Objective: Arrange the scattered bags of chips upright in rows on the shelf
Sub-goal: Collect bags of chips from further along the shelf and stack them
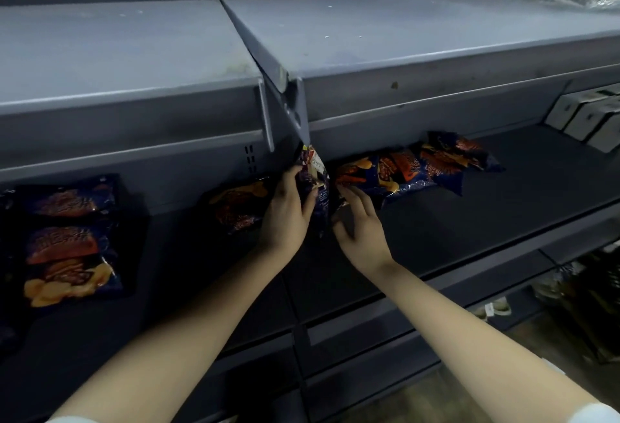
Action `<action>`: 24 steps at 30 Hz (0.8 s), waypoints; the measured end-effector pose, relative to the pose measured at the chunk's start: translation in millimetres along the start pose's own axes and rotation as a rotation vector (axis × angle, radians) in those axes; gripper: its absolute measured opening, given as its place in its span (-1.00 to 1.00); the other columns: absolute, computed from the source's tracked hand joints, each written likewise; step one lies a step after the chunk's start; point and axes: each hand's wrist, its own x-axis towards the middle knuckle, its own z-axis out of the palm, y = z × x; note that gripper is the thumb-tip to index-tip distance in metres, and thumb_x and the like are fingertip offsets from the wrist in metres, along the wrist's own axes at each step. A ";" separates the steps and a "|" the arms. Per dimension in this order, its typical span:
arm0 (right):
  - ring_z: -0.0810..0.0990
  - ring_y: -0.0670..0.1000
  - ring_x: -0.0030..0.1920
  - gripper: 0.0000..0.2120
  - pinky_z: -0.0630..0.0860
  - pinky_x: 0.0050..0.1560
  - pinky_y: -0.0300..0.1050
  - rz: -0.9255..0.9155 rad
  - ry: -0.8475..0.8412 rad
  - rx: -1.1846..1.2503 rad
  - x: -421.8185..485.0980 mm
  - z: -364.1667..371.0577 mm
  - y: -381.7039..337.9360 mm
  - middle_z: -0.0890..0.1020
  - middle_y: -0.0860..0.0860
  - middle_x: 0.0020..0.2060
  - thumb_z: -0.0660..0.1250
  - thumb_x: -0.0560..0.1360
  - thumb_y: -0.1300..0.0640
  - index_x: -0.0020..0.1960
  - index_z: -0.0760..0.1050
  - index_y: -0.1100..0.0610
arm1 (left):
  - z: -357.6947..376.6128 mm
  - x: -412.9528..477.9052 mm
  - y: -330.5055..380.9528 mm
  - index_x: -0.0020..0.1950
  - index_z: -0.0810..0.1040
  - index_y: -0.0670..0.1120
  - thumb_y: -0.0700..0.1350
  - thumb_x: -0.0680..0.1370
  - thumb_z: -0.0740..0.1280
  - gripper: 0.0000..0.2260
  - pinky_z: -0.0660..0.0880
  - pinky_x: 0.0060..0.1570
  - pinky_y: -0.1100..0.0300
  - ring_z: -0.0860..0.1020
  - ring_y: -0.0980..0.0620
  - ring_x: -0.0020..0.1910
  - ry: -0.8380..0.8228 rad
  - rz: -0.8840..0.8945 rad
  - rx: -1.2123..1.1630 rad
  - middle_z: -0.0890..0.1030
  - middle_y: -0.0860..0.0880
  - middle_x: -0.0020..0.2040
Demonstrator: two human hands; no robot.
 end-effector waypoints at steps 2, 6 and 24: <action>0.19 0.01 0.46 -0.39 0.15 0.36 -0.27 -0.022 -0.035 0.021 0.6 2.2 -4.0 0.20 0.06 0.46 0.34 0.50 0.12 0.48 0.18 0.09 | -6.3 -2.4 -4.0 0.32 0.36 -0.15 -0.02 0.56 0.30 -0.61 0.34 -0.36 0.35 0.63 -0.16 -0.12 0.041 -0.057 -0.068 0.61 -0.20 0.06; 0.06 -0.13 0.45 -0.19 0.09 0.34 -0.31 -0.056 -0.125 0.043 -2.3 13.4 -16.6 0.11 -0.01 0.48 0.43 0.41 -0.10 0.51 0.07 -0.01 | -25.6 -8.5 -12.6 0.27 0.38 -0.16 -0.01 0.56 0.30 -0.64 0.38 -0.30 0.40 0.61 -0.04 -0.15 0.157 -0.195 -0.232 0.59 -0.05 -0.04; 0.59 -0.14 0.03 -0.77 0.49 0.10 -0.26 0.157 -0.137 0.679 -5.9 148.7 -168.4 0.63 -0.14 -0.05 0.37 0.48 0.18 0.12 0.51 0.01 | -183.0 -70.9 -97.0 0.42 0.28 -0.11 0.06 0.52 0.27 -0.47 0.37 0.30 0.21 0.40 0.11 0.31 0.360 -0.244 -0.338 0.41 0.05 0.33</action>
